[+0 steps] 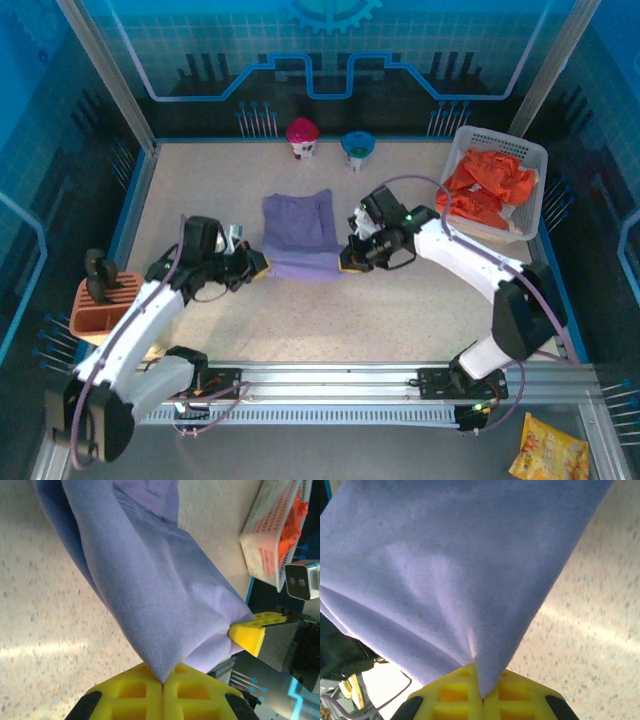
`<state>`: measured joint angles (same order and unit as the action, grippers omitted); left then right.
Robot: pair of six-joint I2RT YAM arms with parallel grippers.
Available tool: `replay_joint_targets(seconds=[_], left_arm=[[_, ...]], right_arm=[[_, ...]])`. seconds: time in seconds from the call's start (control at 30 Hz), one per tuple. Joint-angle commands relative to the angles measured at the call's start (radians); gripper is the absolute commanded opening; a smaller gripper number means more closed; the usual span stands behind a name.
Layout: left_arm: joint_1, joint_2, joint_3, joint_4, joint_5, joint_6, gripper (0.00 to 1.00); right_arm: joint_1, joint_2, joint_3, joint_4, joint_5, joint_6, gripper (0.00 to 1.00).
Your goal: Fold and stack the t-shirts
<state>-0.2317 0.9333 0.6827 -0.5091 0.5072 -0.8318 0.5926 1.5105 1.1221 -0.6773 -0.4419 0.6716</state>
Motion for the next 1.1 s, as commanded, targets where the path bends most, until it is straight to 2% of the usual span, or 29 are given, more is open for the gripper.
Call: replay_joint_targets(seconds=[0.0, 0.1, 0.27, 0.4, 0.5, 0.67, 0.87, 1.07], left_arm=[[-0.078, -0.13, -0.093, -0.078, -0.055, -0.125, 0.0], [-0.171, -0.241, -0.151, -0.095, -0.086, -0.222, 0.0], [-0.341, -0.38, -0.148, -0.219, -0.216, -0.345, 0.0], [-0.371, -0.355, -0.052, -0.266, -0.258, -0.332, 0.0], [-0.362, -0.229, 0.062, -0.263, -0.28, -0.27, 0.0], [-0.267, -0.037, 0.134, -0.133, -0.2, -0.214, 0.0], [-0.119, 0.074, 0.198, -0.077, -0.16, -0.153, 0.0], [-0.045, 0.159, 0.205, -0.018, -0.141, -0.125, 0.0]], right_arm=[[0.049, -0.098, -0.127, 0.009, 0.045, 0.06, 0.0], [0.097, -0.184, -0.226, 0.025, 0.059, 0.115, 0.0], [0.183, -0.319, -0.3, -0.04, 0.106, 0.21, 0.0], [0.179, -0.357, -0.253, -0.063, 0.088, 0.249, 0.0], [0.143, -0.285, -0.11, -0.134, 0.084, 0.186, 0.0], [0.066, -0.119, 0.064, -0.149, 0.054, 0.09, 0.0], [-0.007, 0.038, 0.208, -0.122, -0.001, 0.043, 0.0], [-0.049, 0.168, 0.29, -0.099, -0.053, 0.019, 0.0]])
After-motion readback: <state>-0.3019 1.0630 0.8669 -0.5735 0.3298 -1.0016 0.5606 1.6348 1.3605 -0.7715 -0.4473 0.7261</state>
